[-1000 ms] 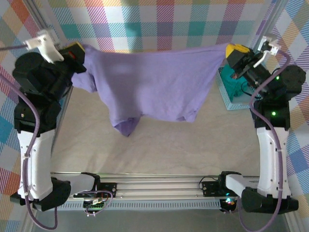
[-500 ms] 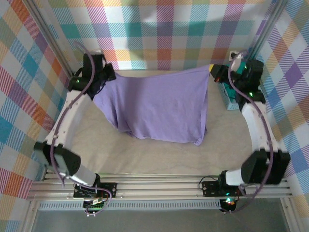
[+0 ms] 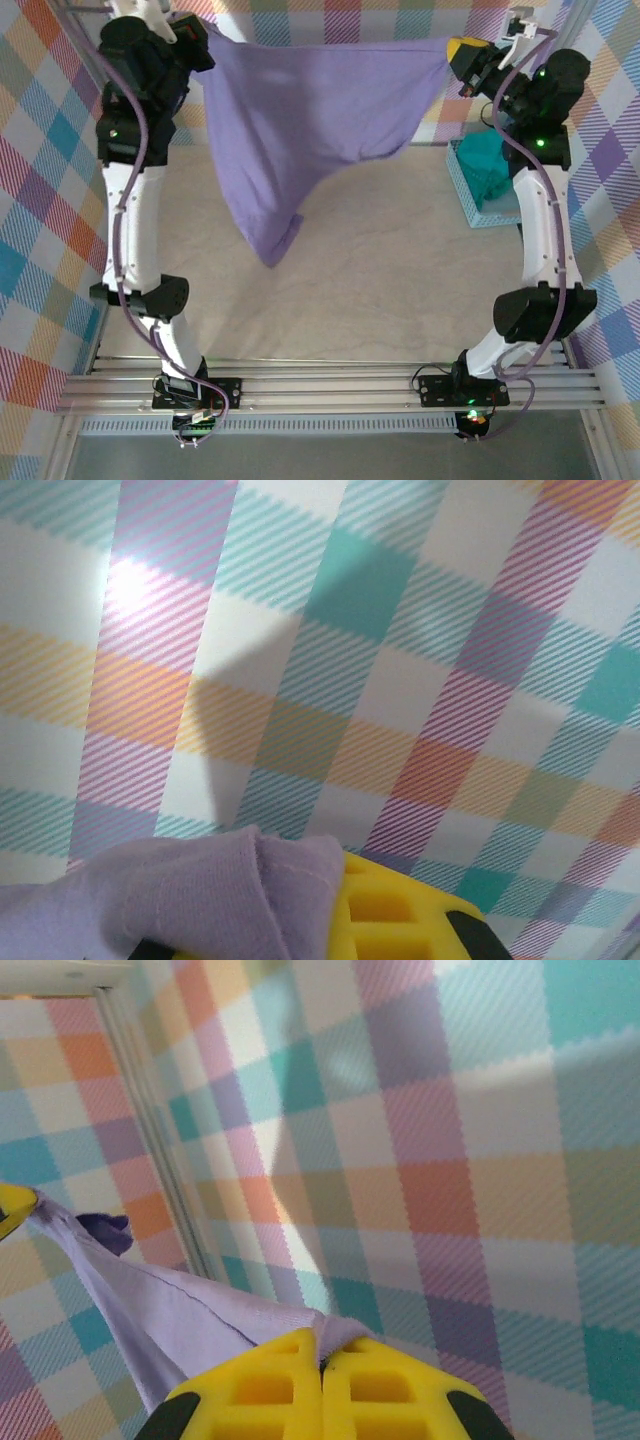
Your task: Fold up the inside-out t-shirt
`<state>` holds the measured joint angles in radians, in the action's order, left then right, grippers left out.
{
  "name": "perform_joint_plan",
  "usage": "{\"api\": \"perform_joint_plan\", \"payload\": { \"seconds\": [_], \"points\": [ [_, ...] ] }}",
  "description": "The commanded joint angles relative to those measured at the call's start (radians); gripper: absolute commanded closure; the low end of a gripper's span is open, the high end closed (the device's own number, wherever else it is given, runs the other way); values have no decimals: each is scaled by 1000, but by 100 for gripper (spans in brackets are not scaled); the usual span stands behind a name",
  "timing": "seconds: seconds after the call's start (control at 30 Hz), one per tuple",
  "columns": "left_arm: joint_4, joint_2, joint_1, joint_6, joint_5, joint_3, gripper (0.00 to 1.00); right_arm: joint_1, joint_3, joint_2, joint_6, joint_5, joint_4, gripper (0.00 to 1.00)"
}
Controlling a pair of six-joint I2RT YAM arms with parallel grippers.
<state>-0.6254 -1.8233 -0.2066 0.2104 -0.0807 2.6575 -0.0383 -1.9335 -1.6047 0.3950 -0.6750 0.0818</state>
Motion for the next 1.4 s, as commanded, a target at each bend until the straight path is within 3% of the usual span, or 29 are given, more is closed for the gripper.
{"api": "perform_joint_plan", "payload": {
  "seconds": [0.0, 0.3, 0.57, 0.9, 1.03, 1.23, 1.37],
  "points": [
    [23, 93, 12, -20, 67, -14, 100, 5, 16, 77, -48, -47, 18, 100],
    [35, 405, 12, -24, 50, -225, 100, 6, 159, 395, -139, 56, -154, 100],
    [-56, 412, 12, -84, -10, -199, 100, 6, 136, 469, -122, 81, -220, 100],
    [-47, 189, 12, -145, -66, -189, 100, 8, 186, 323, -125, 91, -159, 100],
    [-20, 47, 17, -151, -77, -101, 100, 11, 166, 205, -122, 120, -89, 100],
    [22, -153, 44, -108, -51, 160, 100, 21, -22, 4, -90, 145, -49, 100],
    [103, -153, 73, -69, -32, 175, 100, 31, -226, -108, -78, 148, -104, 100]
  ]
}}
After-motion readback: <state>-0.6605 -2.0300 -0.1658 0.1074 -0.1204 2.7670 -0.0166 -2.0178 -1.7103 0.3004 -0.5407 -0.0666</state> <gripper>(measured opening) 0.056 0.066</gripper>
